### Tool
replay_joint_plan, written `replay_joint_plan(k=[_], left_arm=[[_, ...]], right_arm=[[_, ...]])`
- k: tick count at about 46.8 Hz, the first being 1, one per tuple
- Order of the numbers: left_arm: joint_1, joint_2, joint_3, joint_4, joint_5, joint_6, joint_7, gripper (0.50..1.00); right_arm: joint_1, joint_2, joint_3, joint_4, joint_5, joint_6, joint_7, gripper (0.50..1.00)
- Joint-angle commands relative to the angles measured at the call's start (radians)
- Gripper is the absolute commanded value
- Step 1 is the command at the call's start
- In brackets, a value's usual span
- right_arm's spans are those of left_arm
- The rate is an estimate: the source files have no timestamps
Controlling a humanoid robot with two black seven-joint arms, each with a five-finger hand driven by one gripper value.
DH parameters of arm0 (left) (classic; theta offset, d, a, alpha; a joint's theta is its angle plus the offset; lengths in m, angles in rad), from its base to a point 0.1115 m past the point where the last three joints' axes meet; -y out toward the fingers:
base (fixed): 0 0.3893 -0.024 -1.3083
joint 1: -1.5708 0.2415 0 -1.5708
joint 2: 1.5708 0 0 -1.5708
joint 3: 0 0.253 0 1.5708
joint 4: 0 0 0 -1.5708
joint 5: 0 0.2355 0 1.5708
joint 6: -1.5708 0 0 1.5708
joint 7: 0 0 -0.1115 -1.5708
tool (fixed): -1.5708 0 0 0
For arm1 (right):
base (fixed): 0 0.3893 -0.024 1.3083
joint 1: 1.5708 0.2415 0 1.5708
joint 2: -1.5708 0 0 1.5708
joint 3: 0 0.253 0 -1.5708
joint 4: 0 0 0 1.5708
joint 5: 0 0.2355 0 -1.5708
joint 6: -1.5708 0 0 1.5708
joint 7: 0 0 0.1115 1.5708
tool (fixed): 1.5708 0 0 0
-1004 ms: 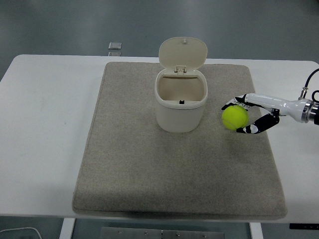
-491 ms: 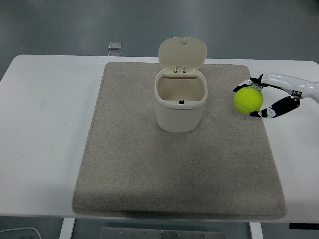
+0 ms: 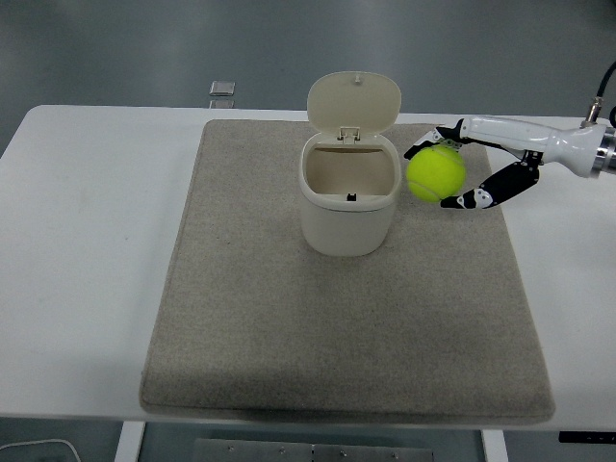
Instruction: Pick up the tennis ball and place it in the box.
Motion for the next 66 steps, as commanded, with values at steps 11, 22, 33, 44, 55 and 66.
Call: replay_joint_plan(k=[11, 22, 33, 44, 55, 66], left_arm=[[0.000, 0.000, 0.000, 0.000, 0.000, 0.000, 0.000, 0.992], [0.000, 0.000, 0.000, 0.000, 0.000, 0.001, 0.000, 0.992], [0.000, 0.000, 0.000, 0.000, 0.000, 0.000, 0.000, 0.992], [0.000, 0.000, 0.000, 0.000, 0.000, 0.000, 0.000, 0.992], [0.000, 0.000, 0.001, 0.000, 0.000, 0.000, 0.000, 0.992], [0.000, 0.000, 0.001, 0.000, 0.000, 0.000, 0.000, 0.992]], right_arm=[[0.039, 0.050, 0.000, 0.000, 0.024, 0.001, 0.000, 0.500], [0.059, 0.097, 0.000, -0.002, 0.028, 0.000, 0.000, 0.500], [0.065, 0.166, 0.000, -0.028, 0.028, -0.012, -0.005, 0.500], [0.066, 0.191, 0.000, -0.055, 0.036, -0.032, -0.045, 0.500], [0.063, 0.189, -0.001, -0.057, 0.036, -0.048, -0.053, 0.629], [0.059, 0.185, -0.001, -0.065, 0.035, -0.051, -0.053, 0.797]])
